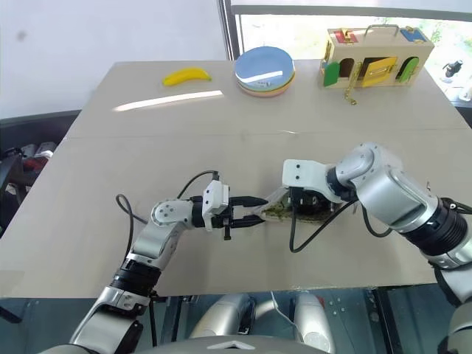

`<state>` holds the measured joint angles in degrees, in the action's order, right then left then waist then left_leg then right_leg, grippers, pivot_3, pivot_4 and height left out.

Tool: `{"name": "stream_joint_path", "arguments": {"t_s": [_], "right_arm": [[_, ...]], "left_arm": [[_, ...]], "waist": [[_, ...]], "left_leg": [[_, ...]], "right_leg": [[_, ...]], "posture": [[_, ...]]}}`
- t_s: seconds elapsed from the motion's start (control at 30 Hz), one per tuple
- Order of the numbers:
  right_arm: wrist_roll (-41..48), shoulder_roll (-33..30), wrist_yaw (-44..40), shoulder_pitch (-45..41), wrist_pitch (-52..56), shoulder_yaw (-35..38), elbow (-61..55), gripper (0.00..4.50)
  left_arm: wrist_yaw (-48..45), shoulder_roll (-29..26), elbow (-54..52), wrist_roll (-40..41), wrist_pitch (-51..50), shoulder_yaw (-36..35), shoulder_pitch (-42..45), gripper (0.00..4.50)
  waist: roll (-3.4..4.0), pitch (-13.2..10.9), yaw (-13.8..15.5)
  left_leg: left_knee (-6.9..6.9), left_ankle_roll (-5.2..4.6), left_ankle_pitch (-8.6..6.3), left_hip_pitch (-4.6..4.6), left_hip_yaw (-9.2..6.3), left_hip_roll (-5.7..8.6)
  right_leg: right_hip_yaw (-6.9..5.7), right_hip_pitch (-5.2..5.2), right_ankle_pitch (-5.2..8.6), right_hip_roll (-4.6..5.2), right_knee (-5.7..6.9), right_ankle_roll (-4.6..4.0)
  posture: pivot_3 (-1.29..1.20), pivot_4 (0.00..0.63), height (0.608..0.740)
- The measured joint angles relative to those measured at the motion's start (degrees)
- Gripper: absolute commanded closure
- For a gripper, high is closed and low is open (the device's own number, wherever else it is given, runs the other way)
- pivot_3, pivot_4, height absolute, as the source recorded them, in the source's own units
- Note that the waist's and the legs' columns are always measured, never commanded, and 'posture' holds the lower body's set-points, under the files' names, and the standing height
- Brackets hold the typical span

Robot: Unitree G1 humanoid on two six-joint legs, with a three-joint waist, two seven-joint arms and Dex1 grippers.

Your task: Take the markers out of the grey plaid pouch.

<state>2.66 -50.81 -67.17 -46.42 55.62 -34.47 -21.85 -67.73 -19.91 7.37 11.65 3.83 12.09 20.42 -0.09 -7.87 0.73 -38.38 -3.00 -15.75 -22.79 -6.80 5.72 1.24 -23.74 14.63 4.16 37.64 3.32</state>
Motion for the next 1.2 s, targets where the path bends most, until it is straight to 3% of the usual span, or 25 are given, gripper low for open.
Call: {"name": "stream_joint_path", "arguments": {"t_s": [0.4,0.5,0.57,0.7,1.0,1.2], "right_arm": [[-0.7,0.5,0.0,-0.6,0.1,-0.7,1.7,1.60],[-0.7,0.6,0.0,-0.6,0.1,-0.7,1.8,1.60],[-0.7,0.6,0.0,-0.6,0.1,-0.7,2.0,1.60],[-0.7,0.7,0.0,-0.6,0.1,-0.7,2.1,1.60],[-1.4,2.3,0.0,-1.5,-1.1,-0.8,2.3,1.60],[-6.0,3.7,0.0,-3.2,-6.4,-5.0,6.5,1.60]], "left_arm": [[7.0,-2.3,-2.4,-6.2,0.1,2.0,1.6,2.74],[7.7,-2.3,-2.4,-6.8,0.8,2.1,1.6,3.56],[8.0,-2.5,-2.4,-6.9,1.6,2.1,1.5,4.39],[8.1,-2.5,-2.4,-6.8,2.0,2.1,1.5,4.39],[5.2,-1.4,-2.3,1.9,-1.2,0.7,1.3,4.39],[1.2,-1.0,1.3,6.1,-3.5,-0.7,1.6,4.39]], "waist": [[0.00,0.0,0.0],[0.00,0.0,0.0],[0.00,0.0,0.0],[0.00,0.0,0.0],[0.01,0.0,-0.1],[0.01,0.0,0.0]], "left_leg": [[0.00,0.00,0.00,0.00,0.00,0.00],[0.00,0.00,0.00,0.00,0.01,0.00],[0.00,0.00,0.00,0.00,0.01,0.00],[0.00,0.00,0.00,0.00,0.00,0.00],[0.00,0.00,0.00,0.00,0.01,0.00],[-0.02,0.00,0.00,-0.01,0.00,0.02]], "right_leg": [[0.00,-0.01,0.00,0.00,0.00,0.00],[0.00,-0.01,0.00,0.00,0.00,0.00],[0.00,-0.01,0.00,0.00,0.00,0.00],[0.00,-0.01,0.00,0.00,0.00,0.00],[0.01,-0.02,0.00,0.00,0.02,0.00],[-0.03,-0.03,0.00,0.00,0.03,0.00]], "posture": [[0.00,0.150,0.740],[0.00,0.150,0.740],[0.00,0.150,0.740],[0.00,0.150,0.740],[0.00,0.150,0.740],[0.00,0.150,0.740]]}}
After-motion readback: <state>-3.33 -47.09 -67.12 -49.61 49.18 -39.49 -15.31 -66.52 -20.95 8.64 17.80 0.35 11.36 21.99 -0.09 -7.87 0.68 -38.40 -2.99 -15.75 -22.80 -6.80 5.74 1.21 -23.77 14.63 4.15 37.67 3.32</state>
